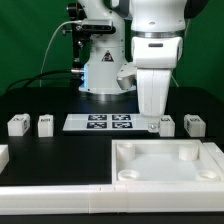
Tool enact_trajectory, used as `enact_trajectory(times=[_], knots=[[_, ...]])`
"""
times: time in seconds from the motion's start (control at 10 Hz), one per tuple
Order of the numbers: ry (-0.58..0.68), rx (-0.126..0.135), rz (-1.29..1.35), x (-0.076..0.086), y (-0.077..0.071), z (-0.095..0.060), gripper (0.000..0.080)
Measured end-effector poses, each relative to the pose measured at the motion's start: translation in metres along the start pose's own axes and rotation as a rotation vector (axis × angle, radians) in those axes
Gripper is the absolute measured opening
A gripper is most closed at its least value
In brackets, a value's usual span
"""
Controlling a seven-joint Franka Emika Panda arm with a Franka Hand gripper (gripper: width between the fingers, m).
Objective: Assemble one leg
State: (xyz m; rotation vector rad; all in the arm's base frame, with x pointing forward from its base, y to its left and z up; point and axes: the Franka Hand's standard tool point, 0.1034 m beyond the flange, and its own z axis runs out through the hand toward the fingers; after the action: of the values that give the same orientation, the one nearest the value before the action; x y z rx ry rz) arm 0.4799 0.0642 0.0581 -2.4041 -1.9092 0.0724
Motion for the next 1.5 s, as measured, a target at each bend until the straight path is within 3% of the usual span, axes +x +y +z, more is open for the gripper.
enact_trajectory(times=[0.3, 0.5, 0.9, 1.0, 1.5], knots=[[0.003, 0.002, 0.29, 0.001, 0.0, 0.0, 0.0649], [0.009, 0.022, 0.56, -0.002, -0.006, 0.004, 0.0649], [0.025, 0.051, 1.148, 0.014, -0.02, 0.009, 0.0649], [0.022, 0.064, 1.31, 0.021, -0.025, 0.011, 0.0649], [0.018, 0.068, 1.347, 0.079, -0.054, 0.014, 0.0649]])
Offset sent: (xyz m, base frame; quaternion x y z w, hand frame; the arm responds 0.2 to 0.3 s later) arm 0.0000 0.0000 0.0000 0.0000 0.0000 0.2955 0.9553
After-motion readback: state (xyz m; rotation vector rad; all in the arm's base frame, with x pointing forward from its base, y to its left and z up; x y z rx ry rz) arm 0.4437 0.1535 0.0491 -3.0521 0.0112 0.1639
